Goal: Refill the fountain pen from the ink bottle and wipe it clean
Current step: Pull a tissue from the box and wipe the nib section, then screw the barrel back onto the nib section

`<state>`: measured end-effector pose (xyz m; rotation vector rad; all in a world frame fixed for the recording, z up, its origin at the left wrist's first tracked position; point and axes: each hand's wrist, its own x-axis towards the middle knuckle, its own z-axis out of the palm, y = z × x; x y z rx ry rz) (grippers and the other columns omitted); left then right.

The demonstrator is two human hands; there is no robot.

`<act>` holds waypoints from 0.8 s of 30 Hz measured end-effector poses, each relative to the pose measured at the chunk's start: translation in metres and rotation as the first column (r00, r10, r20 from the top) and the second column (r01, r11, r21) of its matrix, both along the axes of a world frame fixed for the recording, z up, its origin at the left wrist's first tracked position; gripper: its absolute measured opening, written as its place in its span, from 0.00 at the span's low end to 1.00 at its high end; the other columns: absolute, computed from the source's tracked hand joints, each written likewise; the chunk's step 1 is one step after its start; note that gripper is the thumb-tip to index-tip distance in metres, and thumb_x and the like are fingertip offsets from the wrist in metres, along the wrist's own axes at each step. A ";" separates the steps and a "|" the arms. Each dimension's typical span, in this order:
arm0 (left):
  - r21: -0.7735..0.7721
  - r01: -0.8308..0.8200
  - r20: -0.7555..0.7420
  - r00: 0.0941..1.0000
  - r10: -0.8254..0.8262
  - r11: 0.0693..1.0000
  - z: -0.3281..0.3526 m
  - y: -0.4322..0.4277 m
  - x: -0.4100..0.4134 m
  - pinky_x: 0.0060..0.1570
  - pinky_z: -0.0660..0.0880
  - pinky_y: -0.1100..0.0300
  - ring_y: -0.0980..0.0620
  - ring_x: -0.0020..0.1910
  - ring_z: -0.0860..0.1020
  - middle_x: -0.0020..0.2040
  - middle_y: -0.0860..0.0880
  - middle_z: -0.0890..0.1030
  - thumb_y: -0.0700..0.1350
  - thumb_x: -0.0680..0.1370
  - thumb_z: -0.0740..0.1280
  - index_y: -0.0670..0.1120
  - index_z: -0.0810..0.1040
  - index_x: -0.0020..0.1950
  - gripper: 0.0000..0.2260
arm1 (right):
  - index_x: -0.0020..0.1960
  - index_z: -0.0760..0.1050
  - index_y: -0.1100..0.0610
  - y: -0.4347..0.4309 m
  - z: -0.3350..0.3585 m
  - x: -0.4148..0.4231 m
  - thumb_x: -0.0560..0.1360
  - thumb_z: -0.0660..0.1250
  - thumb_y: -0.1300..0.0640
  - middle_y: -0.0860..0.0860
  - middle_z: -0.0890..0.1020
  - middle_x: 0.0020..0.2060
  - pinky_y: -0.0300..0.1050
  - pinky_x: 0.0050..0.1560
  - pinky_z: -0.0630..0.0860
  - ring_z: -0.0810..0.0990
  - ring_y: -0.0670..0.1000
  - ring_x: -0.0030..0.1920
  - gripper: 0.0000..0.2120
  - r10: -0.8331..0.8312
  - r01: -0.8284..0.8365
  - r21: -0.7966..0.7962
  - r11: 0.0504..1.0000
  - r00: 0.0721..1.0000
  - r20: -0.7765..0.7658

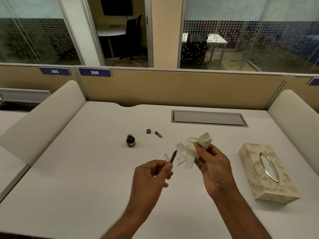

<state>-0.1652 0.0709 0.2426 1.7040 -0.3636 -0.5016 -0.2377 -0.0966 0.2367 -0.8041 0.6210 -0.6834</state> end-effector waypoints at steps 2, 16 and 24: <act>-0.093 -0.018 -0.176 0.984 0.001 0.995 0.000 0.001 0.002 0.39 0.83 0.61 0.50 0.41 0.86 0.40 0.47 0.88 0.46 0.78 0.73 0.49 0.88 0.45 0.05 | 0.59 0.82 0.61 0.005 -0.002 0.001 0.69 0.74 0.61 0.57 0.86 0.56 0.45 0.50 0.84 0.85 0.57 0.57 0.18 0.012 -0.013 0.036 0.999 1.000 0.028; -0.524 -0.449 -0.811 0.523 -0.263 0.724 0.007 -0.008 0.019 0.72 0.70 0.40 0.37 0.64 0.81 0.64 0.38 0.83 0.45 0.80 0.69 0.41 0.82 0.60 0.12 | 0.50 0.84 0.57 0.074 -0.013 0.016 0.74 0.73 0.68 0.53 0.88 0.47 0.40 0.49 0.83 0.87 0.53 0.50 0.09 -0.026 -0.005 -0.289 0.957 0.994 -0.102; -0.532 -0.445 -0.792 0.562 -0.238 0.721 0.000 -0.008 0.022 0.57 0.79 0.42 0.38 0.62 0.81 0.64 0.38 0.83 0.45 0.74 0.69 0.41 0.80 0.63 0.18 | 0.41 0.78 0.45 0.087 -0.022 0.021 0.75 0.74 0.56 0.42 0.83 0.39 0.33 0.38 0.73 0.80 0.48 0.42 0.09 -0.204 -0.151 -0.785 0.601 0.921 -0.333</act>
